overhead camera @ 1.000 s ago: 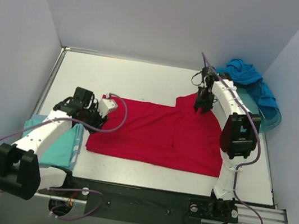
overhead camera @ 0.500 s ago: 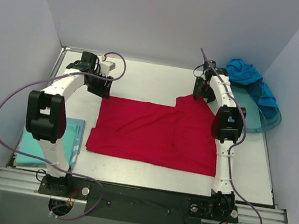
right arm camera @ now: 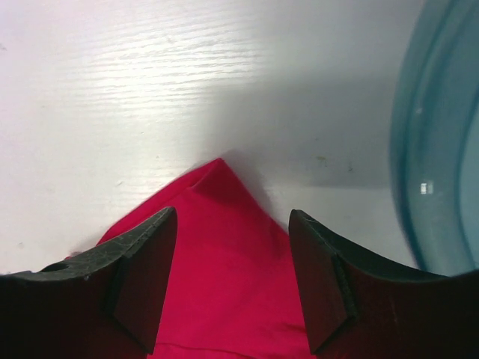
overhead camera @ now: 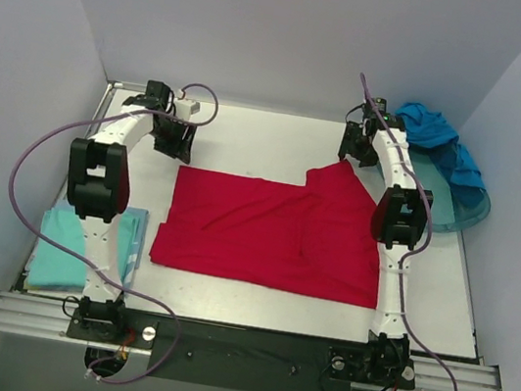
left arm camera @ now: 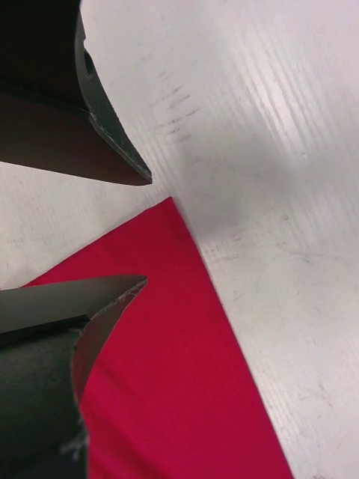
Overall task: Fold and stack the t-shirts
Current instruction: Grap the side of the flattened tshirt furthest away from the robot with both arms, then fold the other side of the tshirt into a rectangle
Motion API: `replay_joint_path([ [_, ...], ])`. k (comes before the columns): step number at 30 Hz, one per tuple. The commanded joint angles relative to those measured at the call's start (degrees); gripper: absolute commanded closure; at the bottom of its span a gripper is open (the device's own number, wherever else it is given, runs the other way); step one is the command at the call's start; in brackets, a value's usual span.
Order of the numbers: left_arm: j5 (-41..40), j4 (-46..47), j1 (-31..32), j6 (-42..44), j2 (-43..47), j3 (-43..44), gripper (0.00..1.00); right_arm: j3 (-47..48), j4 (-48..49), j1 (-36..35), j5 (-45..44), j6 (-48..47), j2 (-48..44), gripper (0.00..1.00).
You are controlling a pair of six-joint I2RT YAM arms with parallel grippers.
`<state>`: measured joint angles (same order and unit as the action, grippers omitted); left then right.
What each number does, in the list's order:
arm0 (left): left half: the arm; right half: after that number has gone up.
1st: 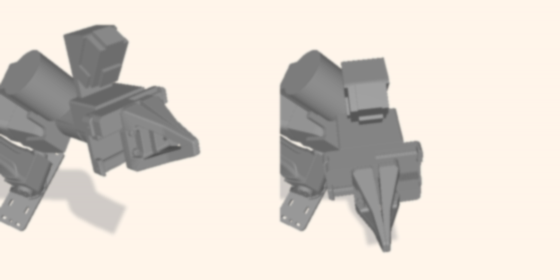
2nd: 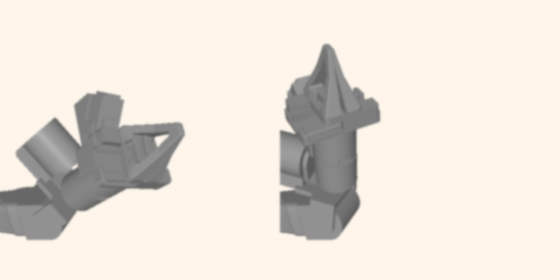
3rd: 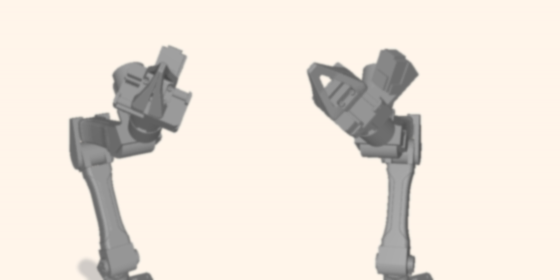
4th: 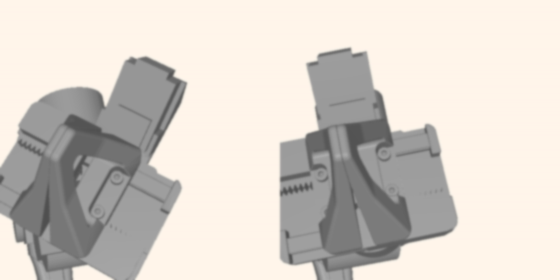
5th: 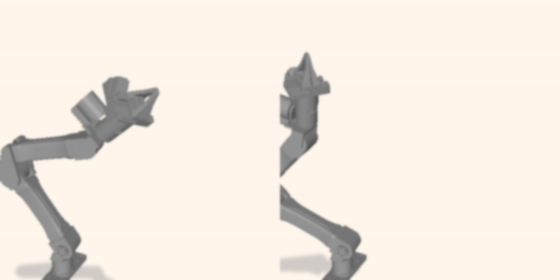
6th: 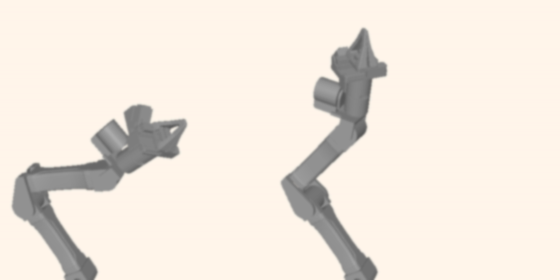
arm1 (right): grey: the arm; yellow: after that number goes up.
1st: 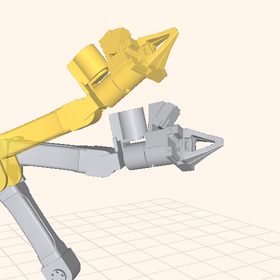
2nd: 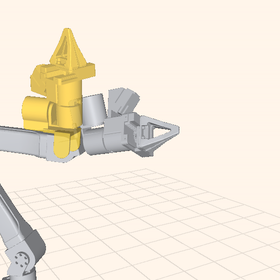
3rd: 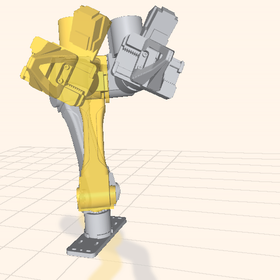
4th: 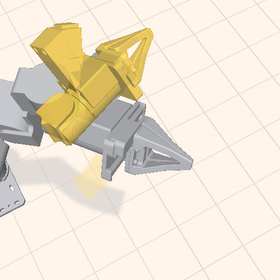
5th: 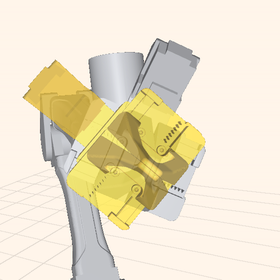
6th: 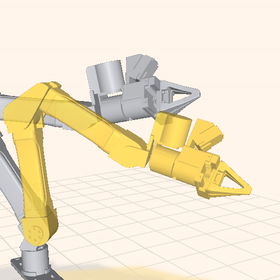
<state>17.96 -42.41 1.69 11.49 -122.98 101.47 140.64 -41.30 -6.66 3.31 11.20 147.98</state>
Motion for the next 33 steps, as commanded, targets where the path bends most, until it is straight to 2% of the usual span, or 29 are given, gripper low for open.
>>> replay_joint_path([
  [1, 3.49, -4.25, -0.11, 4.06, -2.79, 3.29, 0.39, 0.42, -1.68, 1.55, 5.39, 4.34, 0.55, 0.45],
  [4, 2.44, -4.96, 0.33, 6.88, -4.46, 4.08, 0.39, 2.35, -2.64, 3.31, 9.76, 5.32, 2.39, 0.48],
  [7, 0.86, -7.06, 1.20, 9.34, -6.04, 4.44, 0.39, 2.62, -5.45, 4.02, 10.31, 4.45, 2.93, 0.53],
  [10, 0.15, -7.51, 1.03, 9.52, -7.27, 3.74, 0.40, 1.39, -7.74, 3.58, 11.02, 3.74, 3.45, 0.53],
  [13, 0.59, -7.60, 1.03, 9.69, -7.71, 3.82, 0.44, 2.36, -9.24, 3.40, 10.40, 3.83, 3.98, 0.55],
  [15, 2.52, -8.47, 1.21, 10.05, -7.54, 4.17, 0.53, 2.45, -9.33, 3.75, 11.27, 4.00, 4.24, 0.63],
  [16, 3.57, -9.17, 1.21, 10.40, -7.45, 4.17, 0.61, 2.27, -9.24, 3.93, 11.71, 4.00, 4.16, 0.79],
  [17, 3.93, -9.44, 1.21, 10.49, -7.02, 4.17, 0.64, 1.75, -8.98, 4.10, 12.68, 3.74, 4.07, 0.86],
  [18, 4.45, -10.05, 1.21, 11.10, -6.84, 4.26, 0.74, 1.48, -8.80, 4.11, 12.77, 3.65, 3.72, 1.00],
  [19, 4.63, -10.49, 1.21, 11.45, -6.23, 4.35, 0.80, 0.70, -8.19, 4.11, 13.12, 3.56, 3.46, 1.00],
  [20, 4.63, -11.19, 1.21, 11.89, -5.87, 4.52, 0.93, -0.01, -6.53, 4.02, 13.39, 3.48, 2.41, 1.00],
  [21, 4.46, -11.29, 1.03, 12.07, -4.74, 4.70, 1.00, -1.58, -5.47, 3.93, 13.47, 3.56, 0.92, 1.00],
  [26, 3.49, -9.62, 1.21, 15.83, 1.24, 4.79, 1.00, -7.47, -0.37, 4.81, 18.31, 5.76, -7.51, 1.00],
  [33, 2.61, -14.09, 1.12, 26.82, 10.11, 0.41, 1.00, -30.58, 0.61, 4.37, 19.80, 4.00, -29.64, 1.00],
])
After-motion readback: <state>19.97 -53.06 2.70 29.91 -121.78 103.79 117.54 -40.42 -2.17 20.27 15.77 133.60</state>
